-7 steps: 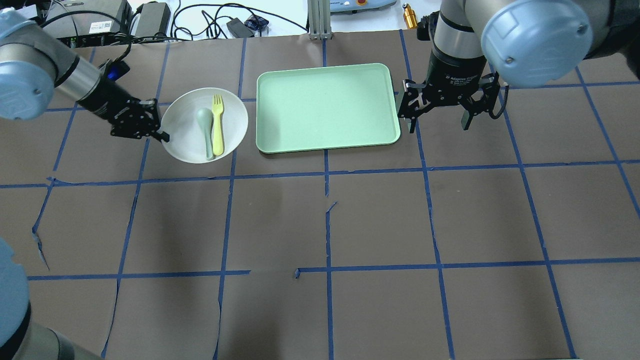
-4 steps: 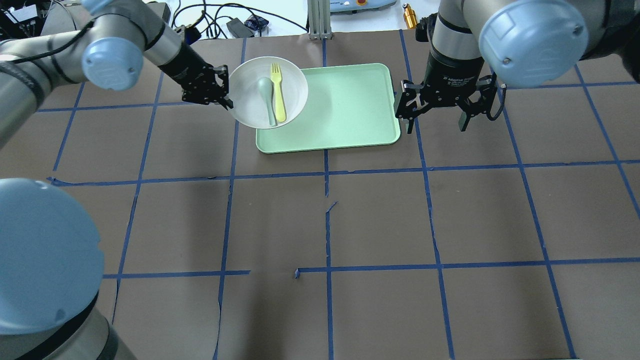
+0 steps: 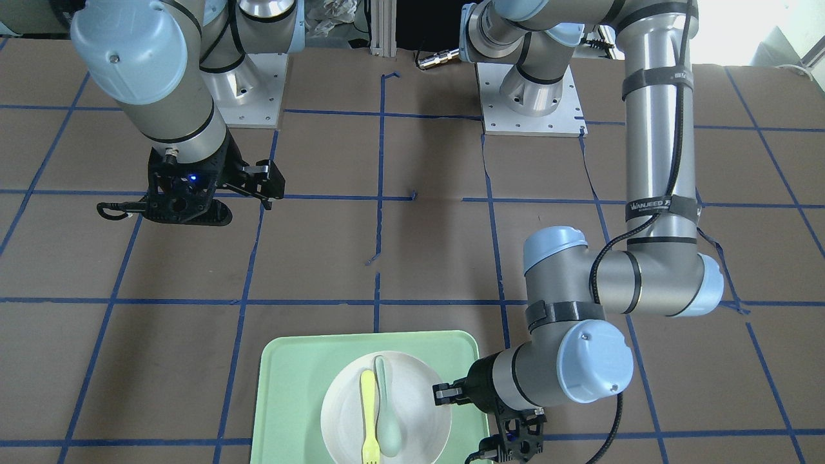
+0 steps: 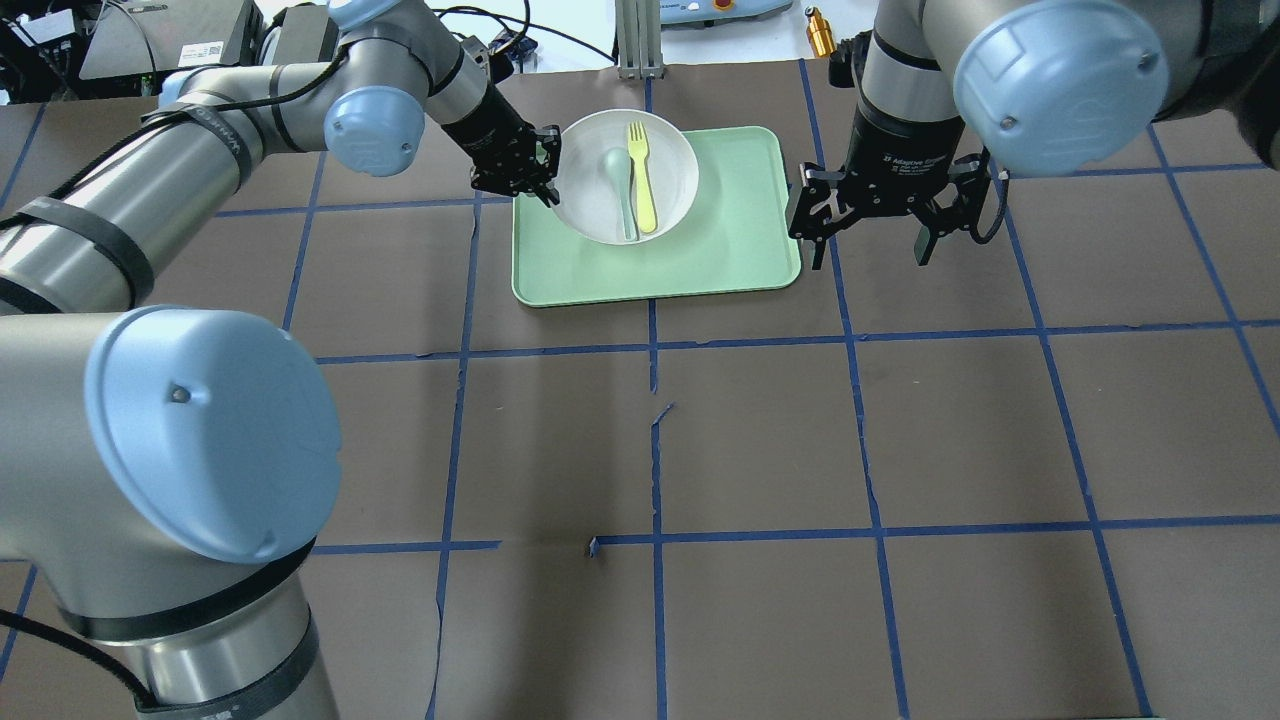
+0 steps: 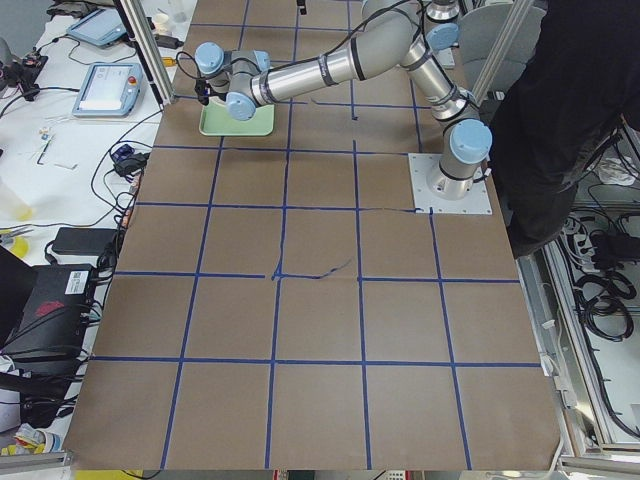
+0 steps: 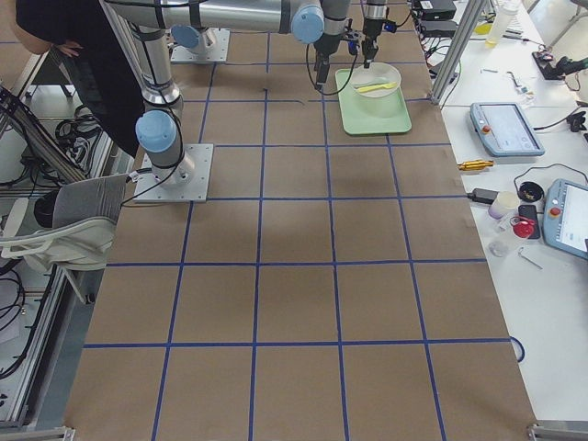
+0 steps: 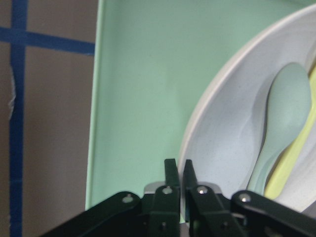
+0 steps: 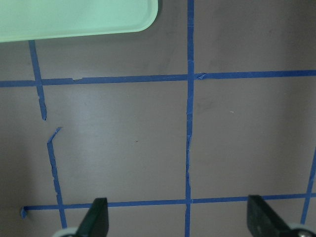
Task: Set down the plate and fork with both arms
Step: 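Carry the plate with the left gripper onto the mint-green tray, then release the plate and lift the left gripper while the right reaches for the fork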
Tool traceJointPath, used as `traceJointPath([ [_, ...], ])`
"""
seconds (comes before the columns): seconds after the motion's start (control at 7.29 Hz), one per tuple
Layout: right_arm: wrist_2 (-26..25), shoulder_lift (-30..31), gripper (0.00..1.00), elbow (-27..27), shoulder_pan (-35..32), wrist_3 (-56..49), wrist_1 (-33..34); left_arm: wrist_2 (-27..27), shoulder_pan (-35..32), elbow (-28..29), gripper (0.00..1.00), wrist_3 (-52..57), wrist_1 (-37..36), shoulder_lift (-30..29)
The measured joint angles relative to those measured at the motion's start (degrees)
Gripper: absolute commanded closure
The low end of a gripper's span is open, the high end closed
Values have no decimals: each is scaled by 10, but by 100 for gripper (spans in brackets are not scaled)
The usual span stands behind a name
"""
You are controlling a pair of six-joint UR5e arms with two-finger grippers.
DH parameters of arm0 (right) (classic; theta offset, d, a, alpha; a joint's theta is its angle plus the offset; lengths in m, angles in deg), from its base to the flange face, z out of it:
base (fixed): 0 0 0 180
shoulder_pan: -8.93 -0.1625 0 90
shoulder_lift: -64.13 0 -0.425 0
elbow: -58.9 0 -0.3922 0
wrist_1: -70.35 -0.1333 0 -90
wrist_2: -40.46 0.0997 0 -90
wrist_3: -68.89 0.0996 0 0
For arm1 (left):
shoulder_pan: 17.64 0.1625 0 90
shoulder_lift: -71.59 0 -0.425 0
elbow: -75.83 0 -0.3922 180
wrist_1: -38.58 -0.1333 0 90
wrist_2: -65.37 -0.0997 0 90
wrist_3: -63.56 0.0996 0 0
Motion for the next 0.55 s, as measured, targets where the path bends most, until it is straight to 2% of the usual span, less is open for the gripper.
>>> traceJointPath([
  [0.41,0,-5,0,0,0,1,2,0,-22,15,100,-15,-10,-27],
  [0.55,0,-5,0,0,0,1,4,0,-27,14,49,-14,-13,-29],
])
